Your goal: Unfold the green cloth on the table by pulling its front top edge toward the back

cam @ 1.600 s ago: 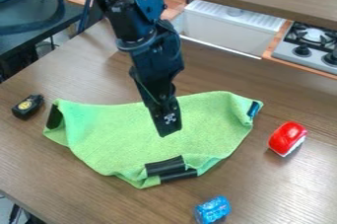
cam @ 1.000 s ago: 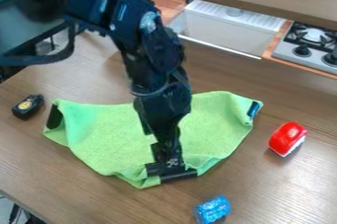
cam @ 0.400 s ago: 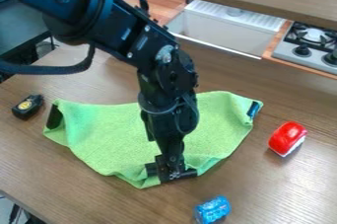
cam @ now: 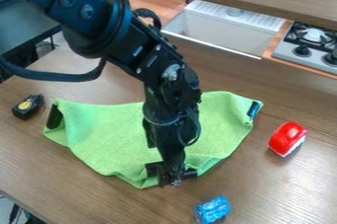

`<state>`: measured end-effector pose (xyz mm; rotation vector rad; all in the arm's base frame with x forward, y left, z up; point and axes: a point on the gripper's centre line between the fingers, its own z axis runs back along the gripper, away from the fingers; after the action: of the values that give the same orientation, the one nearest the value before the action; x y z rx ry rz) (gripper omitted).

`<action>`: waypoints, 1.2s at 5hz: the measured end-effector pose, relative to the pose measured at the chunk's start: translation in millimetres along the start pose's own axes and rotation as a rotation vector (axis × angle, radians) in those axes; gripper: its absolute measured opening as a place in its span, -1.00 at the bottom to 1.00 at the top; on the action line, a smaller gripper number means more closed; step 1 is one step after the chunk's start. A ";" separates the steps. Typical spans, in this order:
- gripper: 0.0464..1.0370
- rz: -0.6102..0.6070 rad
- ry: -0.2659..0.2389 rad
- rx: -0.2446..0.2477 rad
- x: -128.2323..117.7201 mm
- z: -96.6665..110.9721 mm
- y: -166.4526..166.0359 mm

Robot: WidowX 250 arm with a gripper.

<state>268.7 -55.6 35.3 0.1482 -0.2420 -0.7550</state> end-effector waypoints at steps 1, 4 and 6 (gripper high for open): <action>0.24 0.030 -0.005 0.007 -4.5 -3.7 -2.2; -0.97 0.036 -0.015 -0.029 -8.4 0.6 -0.8; -0.99 0.155 -0.044 -0.055 1.4 26.9 59.9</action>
<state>301.9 -14.6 74.5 0.0596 -0.2713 -0.6105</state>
